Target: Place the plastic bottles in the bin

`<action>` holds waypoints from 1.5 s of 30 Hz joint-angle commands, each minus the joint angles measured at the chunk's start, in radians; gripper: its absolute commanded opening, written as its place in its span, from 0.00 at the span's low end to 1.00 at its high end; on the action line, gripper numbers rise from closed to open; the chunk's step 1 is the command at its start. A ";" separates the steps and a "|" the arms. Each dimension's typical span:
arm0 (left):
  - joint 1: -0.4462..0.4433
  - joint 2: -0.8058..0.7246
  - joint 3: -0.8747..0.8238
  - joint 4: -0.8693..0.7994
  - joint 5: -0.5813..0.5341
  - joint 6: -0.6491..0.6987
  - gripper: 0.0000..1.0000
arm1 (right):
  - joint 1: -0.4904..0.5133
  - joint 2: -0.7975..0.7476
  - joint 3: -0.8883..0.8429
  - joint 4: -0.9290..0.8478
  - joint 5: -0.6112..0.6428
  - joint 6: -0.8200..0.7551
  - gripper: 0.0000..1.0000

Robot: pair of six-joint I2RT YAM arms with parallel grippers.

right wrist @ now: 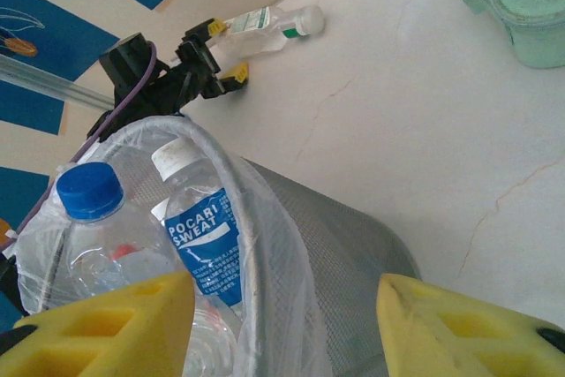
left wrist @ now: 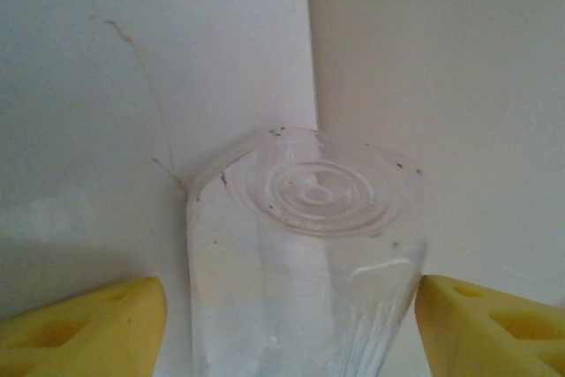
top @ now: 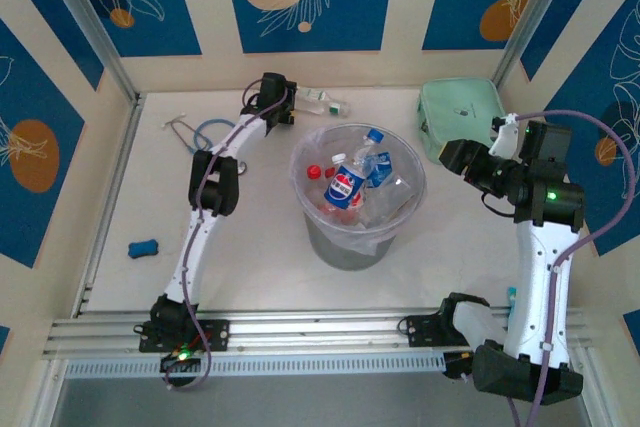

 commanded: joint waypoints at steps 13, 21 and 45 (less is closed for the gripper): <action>0.029 0.038 -0.059 0.039 0.025 -0.007 0.43 | -0.016 -0.016 0.042 -0.050 -0.044 -0.018 0.57; 0.080 -0.196 -0.278 0.203 0.082 0.126 0.39 | -0.017 -0.014 0.039 -0.033 -0.069 0.001 0.57; 0.191 -1.061 -0.622 0.054 0.337 1.026 0.34 | 0.102 0.110 0.203 0.126 -0.211 -0.005 0.54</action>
